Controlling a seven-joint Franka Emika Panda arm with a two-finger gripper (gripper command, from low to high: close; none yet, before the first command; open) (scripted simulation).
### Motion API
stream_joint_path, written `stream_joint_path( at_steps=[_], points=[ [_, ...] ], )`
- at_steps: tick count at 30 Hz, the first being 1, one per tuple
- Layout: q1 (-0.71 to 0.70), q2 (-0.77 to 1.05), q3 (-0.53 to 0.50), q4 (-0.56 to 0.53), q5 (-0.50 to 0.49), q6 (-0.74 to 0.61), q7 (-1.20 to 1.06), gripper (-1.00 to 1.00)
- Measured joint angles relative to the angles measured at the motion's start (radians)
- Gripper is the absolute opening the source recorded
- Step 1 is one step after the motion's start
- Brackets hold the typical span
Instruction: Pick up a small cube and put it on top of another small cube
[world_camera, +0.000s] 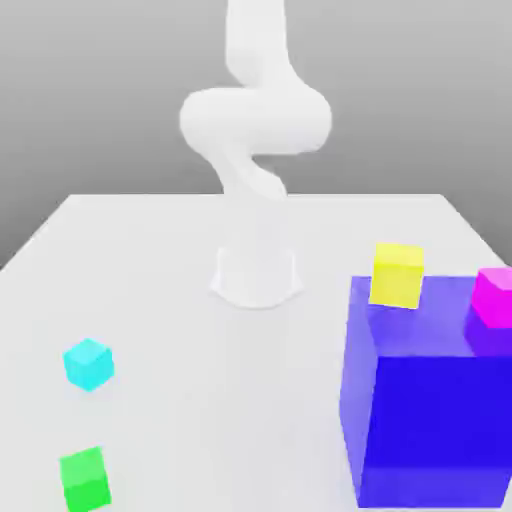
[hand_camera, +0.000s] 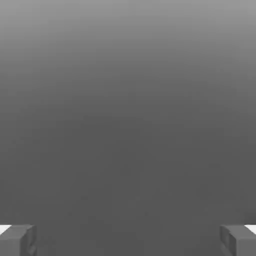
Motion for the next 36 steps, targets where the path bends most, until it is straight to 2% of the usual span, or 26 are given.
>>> stream_joint_path(
  at_steps=[9, 16, 19, 22, 25, 28, 29, 36],
  points=[
    [-0.178, 0.306, -0.125, -0.199, -0.109, 0.203, -0.004, 0.00],
    [-0.285, 0.536, -0.264, -0.351, -0.114, 0.361, -0.063, 0.00],
    [-0.318, 0.637, -0.322, -0.417, -0.059, 0.431, -0.130, 0.00],
    [-0.371, 0.744, -0.336, -0.467, 0.069, 0.503, -0.242, 0.00],
    [-0.418, 0.856, -0.248, -0.456, 0.221, 0.585, -0.354, 0.00],
    [-0.525, 0.963, -0.118, -0.434, 0.318, 0.671, -0.429, 0.00],
    [-0.554, 0.992, -0.086, -0.428, 0.333, 0.694, -0.441, -1.00],
    [-0.563, 0.995, -0.078, -0.428, 0.330, 0.697, -0.439, -1.00]
  ],
)
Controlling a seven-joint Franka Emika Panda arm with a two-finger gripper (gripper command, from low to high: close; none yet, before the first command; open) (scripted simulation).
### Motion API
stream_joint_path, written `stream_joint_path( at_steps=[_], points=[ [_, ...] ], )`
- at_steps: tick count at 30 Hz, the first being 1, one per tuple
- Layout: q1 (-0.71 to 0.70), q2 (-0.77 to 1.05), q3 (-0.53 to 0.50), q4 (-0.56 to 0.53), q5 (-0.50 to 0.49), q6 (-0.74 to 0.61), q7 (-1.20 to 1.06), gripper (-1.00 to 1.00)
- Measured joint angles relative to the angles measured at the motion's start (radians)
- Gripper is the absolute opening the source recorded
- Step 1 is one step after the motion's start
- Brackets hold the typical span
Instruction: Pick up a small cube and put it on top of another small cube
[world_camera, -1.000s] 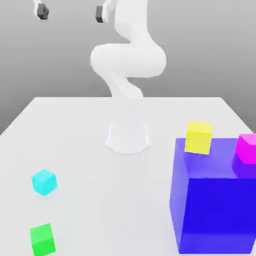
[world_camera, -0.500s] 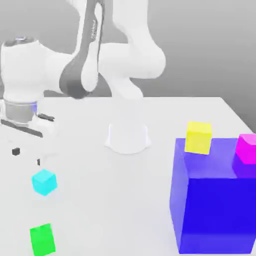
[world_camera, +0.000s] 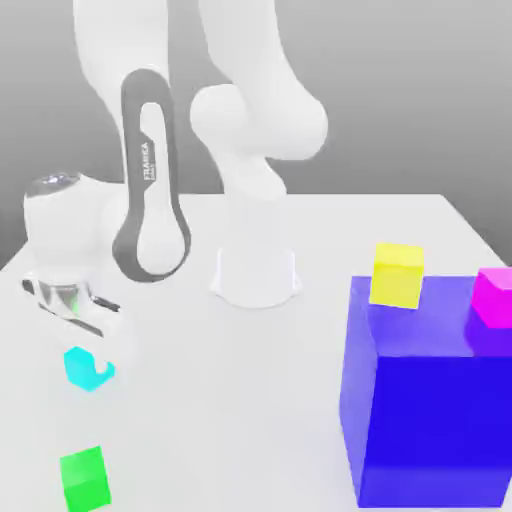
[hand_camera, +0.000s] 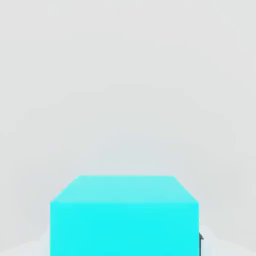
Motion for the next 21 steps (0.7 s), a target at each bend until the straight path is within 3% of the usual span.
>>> stream_joint_path(
  at_steps=[7, 21],
  points=[
    [0.072, -0.226, -0.132, -0.044, -0.245, -0.178, 0.186, -1.00],
    [0.286, -0.106, -0.032, 0.349, -0.245, -0.451, 0.696, -1.00]
  ],
)
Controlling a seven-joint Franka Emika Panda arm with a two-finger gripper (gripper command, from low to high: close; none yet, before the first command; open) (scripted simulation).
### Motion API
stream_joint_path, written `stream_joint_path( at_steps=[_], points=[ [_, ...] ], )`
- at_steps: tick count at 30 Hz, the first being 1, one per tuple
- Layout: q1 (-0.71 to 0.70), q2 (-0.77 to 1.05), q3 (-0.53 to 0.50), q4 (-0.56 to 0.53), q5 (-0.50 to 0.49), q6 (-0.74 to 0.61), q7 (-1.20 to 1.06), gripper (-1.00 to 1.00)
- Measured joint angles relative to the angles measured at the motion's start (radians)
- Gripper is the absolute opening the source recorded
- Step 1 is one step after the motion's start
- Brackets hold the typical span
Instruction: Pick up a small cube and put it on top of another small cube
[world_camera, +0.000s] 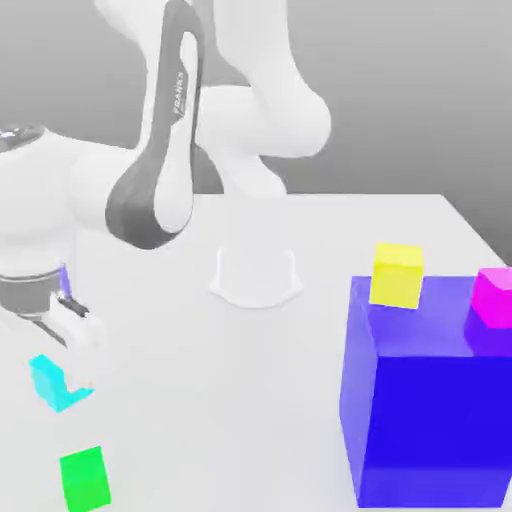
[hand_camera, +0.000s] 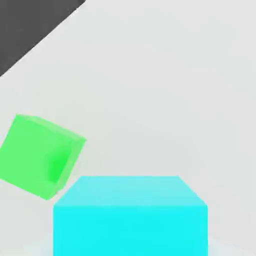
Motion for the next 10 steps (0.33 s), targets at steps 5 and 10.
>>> stream_joint_path(
  at_steps=[5, 10],
  points=[
    [0.027, 0.129, 0.028, 0.069, 0.017, 0.060, 0.069, -1.00],
    [0.024, 0.162, 0.033, 0.072, 0.024, 0.090, 0.065, 1.00]
  ],
)
